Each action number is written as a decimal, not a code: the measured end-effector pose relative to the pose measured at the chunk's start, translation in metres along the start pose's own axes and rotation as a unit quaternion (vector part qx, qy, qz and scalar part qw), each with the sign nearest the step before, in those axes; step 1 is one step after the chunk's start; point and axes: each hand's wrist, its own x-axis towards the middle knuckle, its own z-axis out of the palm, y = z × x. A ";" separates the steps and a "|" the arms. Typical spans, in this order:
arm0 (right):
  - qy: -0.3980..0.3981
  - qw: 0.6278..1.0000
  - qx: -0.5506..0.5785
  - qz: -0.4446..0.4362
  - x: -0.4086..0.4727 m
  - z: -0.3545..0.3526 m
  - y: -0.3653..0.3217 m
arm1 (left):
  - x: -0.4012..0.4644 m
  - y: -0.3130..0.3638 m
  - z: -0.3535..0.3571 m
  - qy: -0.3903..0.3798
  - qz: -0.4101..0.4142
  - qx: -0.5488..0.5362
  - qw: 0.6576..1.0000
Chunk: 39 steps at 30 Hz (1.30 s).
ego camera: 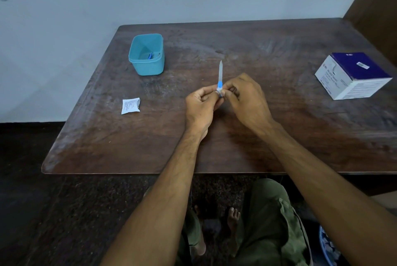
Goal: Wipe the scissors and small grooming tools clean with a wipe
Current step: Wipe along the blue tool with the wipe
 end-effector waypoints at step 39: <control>0.024 0.947 0.254 0.197 -0.009 -0.003 0.001 | -0.003 -0.007 0.004 -0.056 0.044 0.108 0.992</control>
